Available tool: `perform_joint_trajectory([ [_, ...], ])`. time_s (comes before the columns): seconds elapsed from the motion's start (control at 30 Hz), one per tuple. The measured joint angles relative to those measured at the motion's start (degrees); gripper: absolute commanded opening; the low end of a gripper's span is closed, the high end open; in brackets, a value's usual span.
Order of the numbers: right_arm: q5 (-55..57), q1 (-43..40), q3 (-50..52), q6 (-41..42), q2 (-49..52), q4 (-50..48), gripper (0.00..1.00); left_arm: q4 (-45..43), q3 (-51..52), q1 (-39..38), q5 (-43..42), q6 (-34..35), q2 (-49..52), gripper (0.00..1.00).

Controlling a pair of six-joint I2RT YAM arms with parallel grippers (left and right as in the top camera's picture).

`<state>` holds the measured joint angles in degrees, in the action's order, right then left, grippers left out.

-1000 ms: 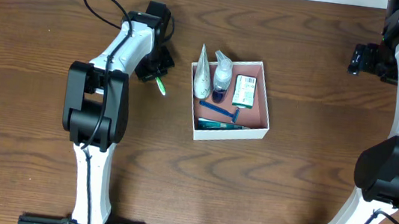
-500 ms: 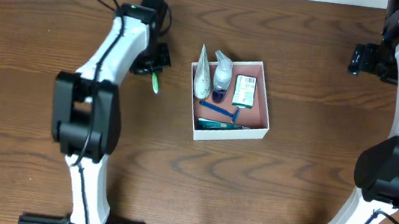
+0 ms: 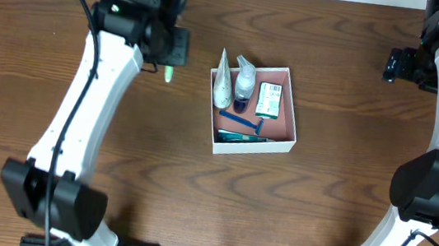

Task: Pack container
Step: 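Carry the toothbrush over the box and lower it inside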

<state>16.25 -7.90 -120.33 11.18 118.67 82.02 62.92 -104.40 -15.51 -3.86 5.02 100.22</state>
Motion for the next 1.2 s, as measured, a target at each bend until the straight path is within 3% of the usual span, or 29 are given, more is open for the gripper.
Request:
perform_joint_trajectory([
  [0.3,0.0,0.0,0.0,0.0,0.0,0.0,0.99,1.6,0.0,-15.3,0.0,-9.9,-5.5,0.09],
  [0.5,0.0,0.0,0.0,0.0,0.0,0.0,0.99,1.6,0.0,-21.6,-0.1,-12.8,-5.3,0.09],
  [0.9,0.0,0.0,0.0,0.0,0.0,0.0,0.99,0.9,0.0,-23.8,0.0,-14.6,1.4,0.09],
  [1.2,0.0,0.0,0.0,0.0,0.0,0.0,0.99,0.9,0.0,-23.8,0.0,-20.4,4.5,0.09],
])
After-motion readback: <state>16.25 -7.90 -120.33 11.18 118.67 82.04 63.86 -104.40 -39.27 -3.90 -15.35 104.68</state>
